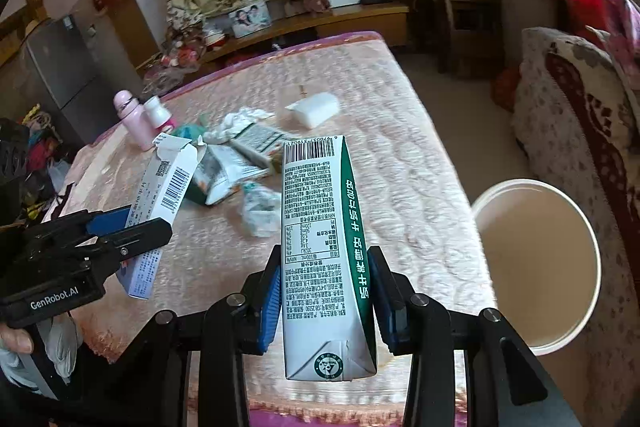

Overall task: Collect trash
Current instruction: 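Carry both items to the white bucket and open both tools to drop them, then move both open tools back over the trash on the bed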

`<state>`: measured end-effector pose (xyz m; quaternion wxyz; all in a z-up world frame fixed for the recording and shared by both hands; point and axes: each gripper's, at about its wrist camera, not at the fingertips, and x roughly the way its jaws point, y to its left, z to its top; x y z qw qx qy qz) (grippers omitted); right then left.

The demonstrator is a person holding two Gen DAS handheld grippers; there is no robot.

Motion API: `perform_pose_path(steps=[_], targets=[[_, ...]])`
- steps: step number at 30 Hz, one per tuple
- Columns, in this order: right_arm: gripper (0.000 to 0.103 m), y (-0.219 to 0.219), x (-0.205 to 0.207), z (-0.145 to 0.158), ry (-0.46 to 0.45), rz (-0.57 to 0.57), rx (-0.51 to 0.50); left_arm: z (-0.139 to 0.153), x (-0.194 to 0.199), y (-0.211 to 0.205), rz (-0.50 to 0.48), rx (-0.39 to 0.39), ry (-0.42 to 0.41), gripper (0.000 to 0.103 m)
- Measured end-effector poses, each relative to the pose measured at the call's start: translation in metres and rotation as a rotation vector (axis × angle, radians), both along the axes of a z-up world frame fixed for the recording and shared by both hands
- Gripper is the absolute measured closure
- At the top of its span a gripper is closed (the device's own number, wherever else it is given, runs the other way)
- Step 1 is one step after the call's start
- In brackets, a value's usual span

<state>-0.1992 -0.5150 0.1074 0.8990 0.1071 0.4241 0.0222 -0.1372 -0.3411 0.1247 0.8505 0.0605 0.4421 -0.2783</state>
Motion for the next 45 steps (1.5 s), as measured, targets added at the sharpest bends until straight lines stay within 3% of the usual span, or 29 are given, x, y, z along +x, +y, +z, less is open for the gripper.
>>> perform_pose_path(steps=[12, 23, 28, 30, 33, 35, 45], targets=[[0.065, -0.073, -0.008, -0.009, 0.024, -0.162, -0.013, -0.011, 0.009, -0.083, -0.114, 0.002, 0.013, 0.058], [0.065, -0.158, -0.026, -0.040, 0.100, -0.336, -0.015, -0.034, 0.009, -0.167, -0.228, -0.002, 0.068, 0.058], [0.065, -0.186, -0.028, -0.053, 0.131, -0.395, -0.018, -0.042, 0.014, -0.198, -0.253, -0.052, 0.114, 0.057], [0.064, -0.191, -0.030, -0.055, 0.132, -0.417, -0.035, -0.043, 0.015, -0.204, -0.275, -0.103, 0.143, 0.057], [0.042, -0.202, -0.033, -0.059, 0.125, -0.459, -0.027, -0.043, 0.017, -0.209, -0.296, -0.173, 0.192, 0.047], [0.041, -0.204, -0.036, -0.059, 0.123, -0.468, -0.024, -0.041, 0.019, -0.207, -0.281, -0.189, 0.195, 0.045], [0.041, -0.181, -0.029, -0.059, 0.116, -0.417, -0.033, -0.037, 0.024, -0.166, -0.154, -0.099, 0.104, 0.045]])
